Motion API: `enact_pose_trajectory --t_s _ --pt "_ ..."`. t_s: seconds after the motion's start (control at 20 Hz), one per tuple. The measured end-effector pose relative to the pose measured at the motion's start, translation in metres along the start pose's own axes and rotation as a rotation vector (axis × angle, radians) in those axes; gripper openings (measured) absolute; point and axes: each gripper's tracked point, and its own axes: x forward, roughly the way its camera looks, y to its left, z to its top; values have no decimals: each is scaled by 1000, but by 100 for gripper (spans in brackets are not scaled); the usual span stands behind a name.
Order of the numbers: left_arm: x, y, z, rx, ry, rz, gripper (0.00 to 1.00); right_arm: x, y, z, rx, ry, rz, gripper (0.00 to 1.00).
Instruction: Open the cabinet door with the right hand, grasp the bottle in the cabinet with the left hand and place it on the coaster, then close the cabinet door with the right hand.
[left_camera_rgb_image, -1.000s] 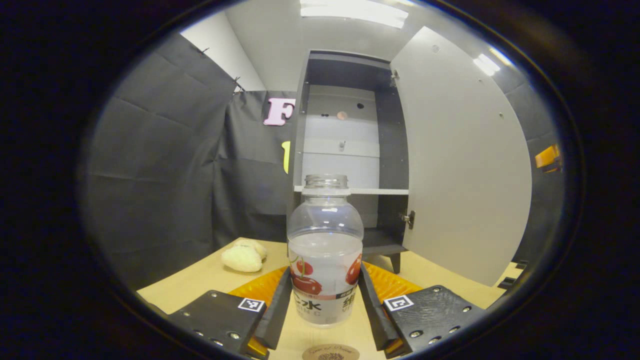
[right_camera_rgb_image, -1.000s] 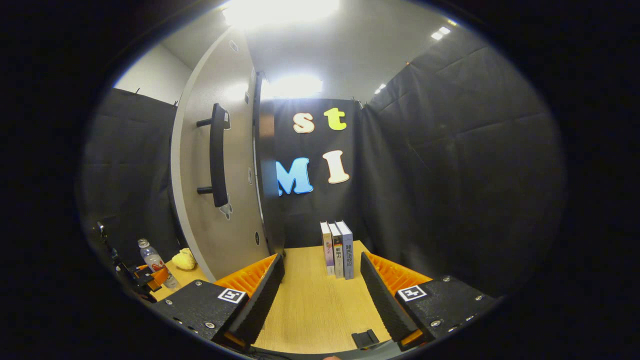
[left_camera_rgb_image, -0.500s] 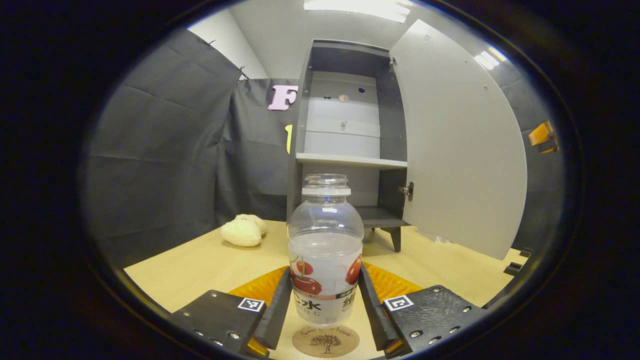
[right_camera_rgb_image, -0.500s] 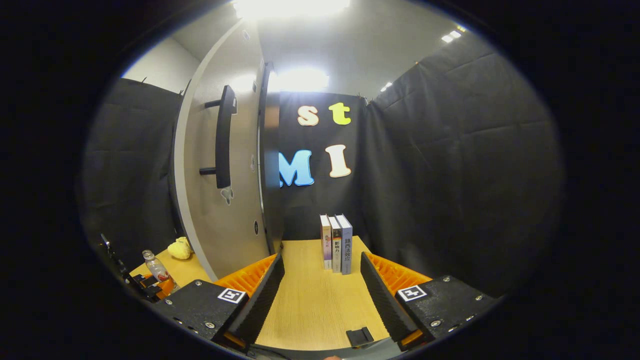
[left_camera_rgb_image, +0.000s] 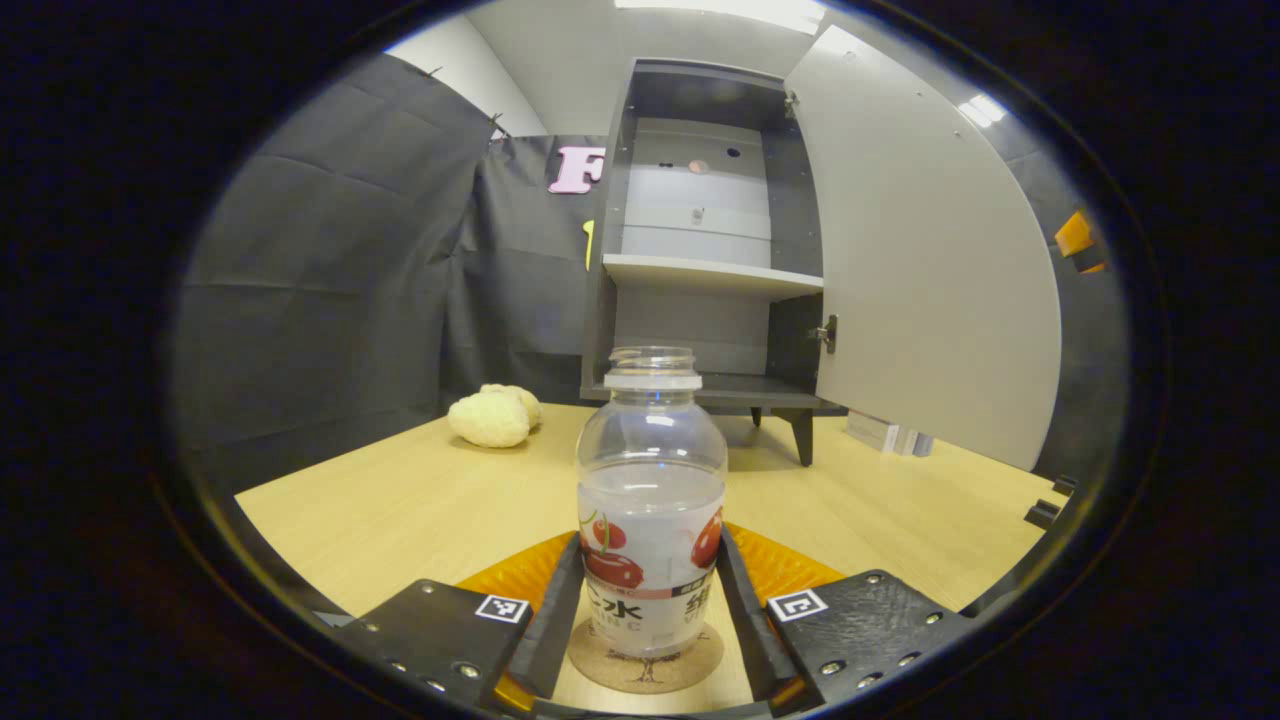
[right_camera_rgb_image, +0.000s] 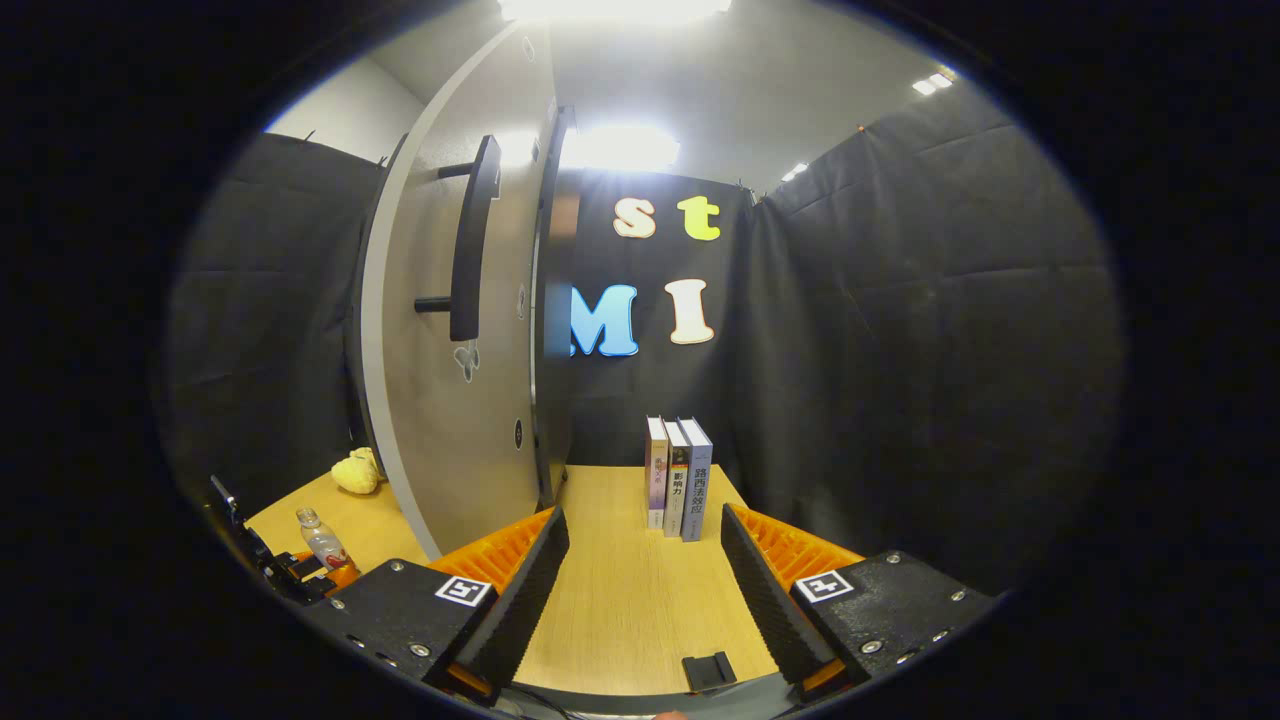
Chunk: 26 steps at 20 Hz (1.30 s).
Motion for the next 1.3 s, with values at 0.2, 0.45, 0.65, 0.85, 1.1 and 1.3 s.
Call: enact_pose_trajectory --t_s 0.2,0.45,0.65,0.85,1.1,1.3 --pt "-2 -3 -3 17 15 8 71 3 2 -1 17 15 16 94" --pt "-4 -1 -3 44 51 30 78 6 5 6 25 0 38 94" --pt "-7 3 1 59 65 62 79 7 5 16 34 -15 51 94" --pt "-20 0 19 66 69 77 79 24 7 27 58 -45 65 94" --pt "-51 -2 37 78 90 86 79 31 6 51 86 -102 78 94" --pt "-76 -12 56 63 119 90 79 39 7 71 137 -119 96 94"
